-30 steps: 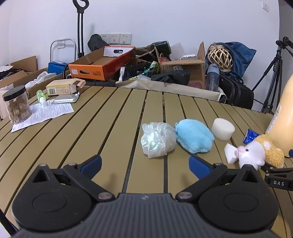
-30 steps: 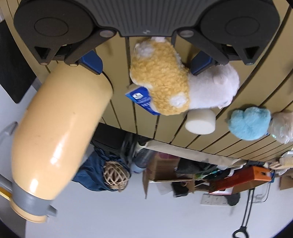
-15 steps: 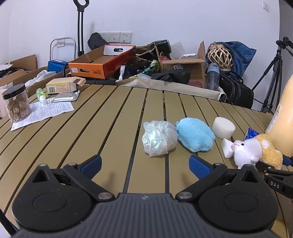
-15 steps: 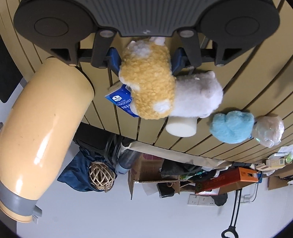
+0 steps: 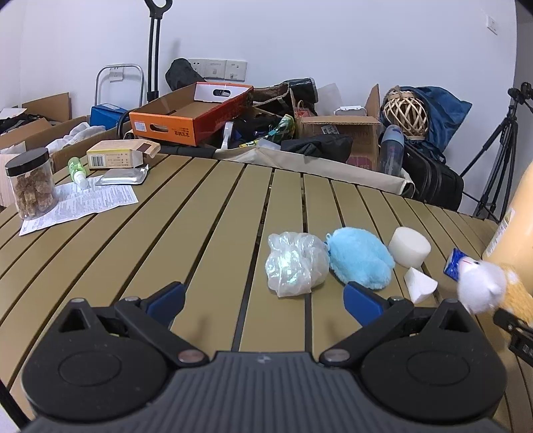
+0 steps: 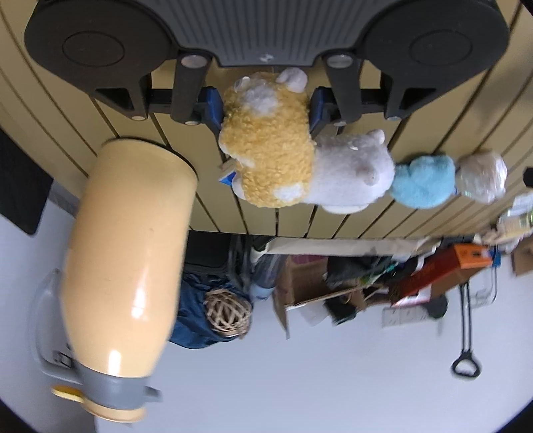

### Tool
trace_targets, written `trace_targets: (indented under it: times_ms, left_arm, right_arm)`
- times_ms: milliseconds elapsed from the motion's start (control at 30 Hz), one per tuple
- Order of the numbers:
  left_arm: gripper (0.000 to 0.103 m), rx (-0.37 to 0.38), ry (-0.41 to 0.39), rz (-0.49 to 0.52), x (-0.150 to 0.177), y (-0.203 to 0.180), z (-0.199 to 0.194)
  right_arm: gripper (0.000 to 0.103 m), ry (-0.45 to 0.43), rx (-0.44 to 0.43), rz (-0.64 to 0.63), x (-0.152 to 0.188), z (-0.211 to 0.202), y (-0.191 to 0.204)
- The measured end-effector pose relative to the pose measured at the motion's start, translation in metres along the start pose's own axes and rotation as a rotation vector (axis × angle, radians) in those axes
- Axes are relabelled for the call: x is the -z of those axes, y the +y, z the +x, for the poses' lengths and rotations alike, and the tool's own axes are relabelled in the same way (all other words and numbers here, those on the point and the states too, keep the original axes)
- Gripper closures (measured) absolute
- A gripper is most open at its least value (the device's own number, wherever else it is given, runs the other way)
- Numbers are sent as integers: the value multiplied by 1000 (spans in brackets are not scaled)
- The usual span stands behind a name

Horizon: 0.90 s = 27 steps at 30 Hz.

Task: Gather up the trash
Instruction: 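Grasp the clear plastic bag with the left gripper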

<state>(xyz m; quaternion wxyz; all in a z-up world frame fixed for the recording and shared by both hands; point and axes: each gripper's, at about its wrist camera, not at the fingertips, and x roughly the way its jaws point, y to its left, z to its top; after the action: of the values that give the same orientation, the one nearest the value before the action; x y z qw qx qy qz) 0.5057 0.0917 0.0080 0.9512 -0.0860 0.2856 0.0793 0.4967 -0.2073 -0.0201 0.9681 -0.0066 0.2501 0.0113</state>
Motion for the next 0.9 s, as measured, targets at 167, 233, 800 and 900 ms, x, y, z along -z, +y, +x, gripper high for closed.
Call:
trace_targets:
  times_ms: [167,233,800,900]
  left_arm:
    - [0,-14,-6,-23,-4,-5,10]
    - [0,-15,-10,-13,-7,-10,15]
    - [12,-32,24,-12,-18,-24,69]
    - [24,1,48,-16,-18,-22,75]
  right_arm:
    - [55,-23,10,78,9,-15,-12]
    - [55,-32,13,102,12,-20,-18]
    - [55,-56,13,201,14,-21,-52]
    - [55,-47,17,205,16,-18,-54]
